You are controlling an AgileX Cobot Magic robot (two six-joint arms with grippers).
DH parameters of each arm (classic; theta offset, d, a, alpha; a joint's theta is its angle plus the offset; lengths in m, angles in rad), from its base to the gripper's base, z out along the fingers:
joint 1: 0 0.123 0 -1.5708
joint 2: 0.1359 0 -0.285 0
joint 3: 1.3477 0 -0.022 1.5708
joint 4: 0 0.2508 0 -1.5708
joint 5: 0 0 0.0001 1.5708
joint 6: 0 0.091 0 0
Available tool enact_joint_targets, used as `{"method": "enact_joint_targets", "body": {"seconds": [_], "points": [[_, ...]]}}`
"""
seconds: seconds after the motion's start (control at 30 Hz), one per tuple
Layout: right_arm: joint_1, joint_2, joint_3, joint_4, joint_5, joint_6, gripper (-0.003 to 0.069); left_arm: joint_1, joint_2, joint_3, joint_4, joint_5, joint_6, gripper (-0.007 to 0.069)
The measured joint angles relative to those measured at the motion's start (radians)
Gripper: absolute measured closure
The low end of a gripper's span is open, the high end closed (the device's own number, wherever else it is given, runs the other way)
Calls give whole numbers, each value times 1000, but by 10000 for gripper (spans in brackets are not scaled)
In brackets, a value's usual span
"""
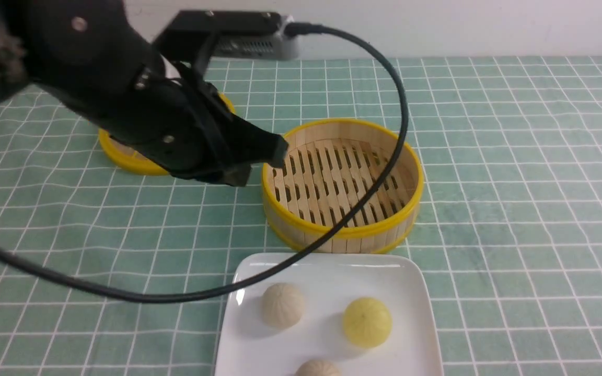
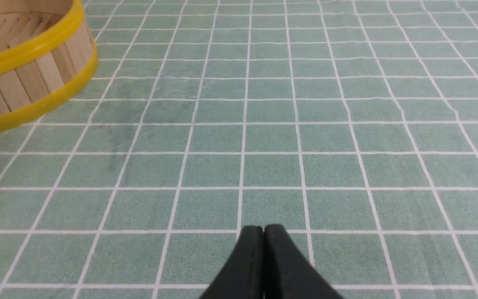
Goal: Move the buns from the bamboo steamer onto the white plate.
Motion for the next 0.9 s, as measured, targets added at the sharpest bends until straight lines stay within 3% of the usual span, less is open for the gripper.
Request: {"method": "enact_joint_targets", "body": {"seconds": [0.33,0.5,0.73,0.9], "points": [[-26,0,0,0,-3,0,644,0,-411,4,121,168,-23,617],[-26,0,0,0,-3,0,639,0,-628,127,141,173,-72,617],[-26,0,0,0,-3,0,629,0,-955,566,125,-187,-131,617],[-26,0,0,0,-3,0,622,0,-1057,734,73,-507,-222,613]]}}
